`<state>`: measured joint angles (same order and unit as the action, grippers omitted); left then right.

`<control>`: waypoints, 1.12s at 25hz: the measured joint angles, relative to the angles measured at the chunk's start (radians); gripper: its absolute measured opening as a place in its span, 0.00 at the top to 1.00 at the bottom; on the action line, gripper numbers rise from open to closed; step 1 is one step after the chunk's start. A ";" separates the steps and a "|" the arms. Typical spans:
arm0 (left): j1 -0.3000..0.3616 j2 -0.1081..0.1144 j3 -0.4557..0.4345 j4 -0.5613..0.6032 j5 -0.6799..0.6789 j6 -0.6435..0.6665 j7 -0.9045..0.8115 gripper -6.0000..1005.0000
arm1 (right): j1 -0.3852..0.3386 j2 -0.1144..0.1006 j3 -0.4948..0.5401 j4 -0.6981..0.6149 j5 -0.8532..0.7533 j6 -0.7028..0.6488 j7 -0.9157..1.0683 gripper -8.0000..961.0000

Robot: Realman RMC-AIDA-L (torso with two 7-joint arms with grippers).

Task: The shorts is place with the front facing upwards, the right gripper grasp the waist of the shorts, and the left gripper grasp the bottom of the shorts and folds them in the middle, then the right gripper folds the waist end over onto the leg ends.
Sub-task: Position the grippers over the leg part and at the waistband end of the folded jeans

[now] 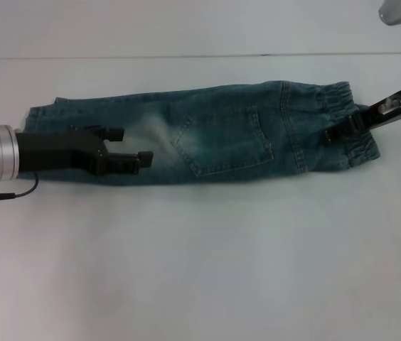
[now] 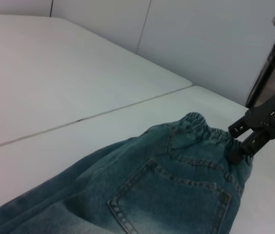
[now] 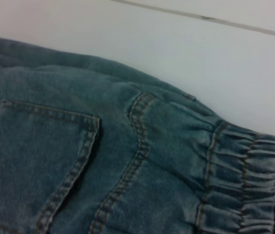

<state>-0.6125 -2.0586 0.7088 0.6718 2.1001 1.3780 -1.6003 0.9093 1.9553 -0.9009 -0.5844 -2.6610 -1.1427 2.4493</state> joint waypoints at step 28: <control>0.011 -0.007 0.000 -0.017 0.000 -0.027 0.003 0.18 | -0.033 -0.042 0.010 -0.024 0.102 -0.078 -0.073 0.27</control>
<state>-0.6015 -2.0659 0.7086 0.6549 2.0999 1.3513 -1.5975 0.8763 1.9131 -0.8904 -0.6081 -2.5590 -1.2202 2.3758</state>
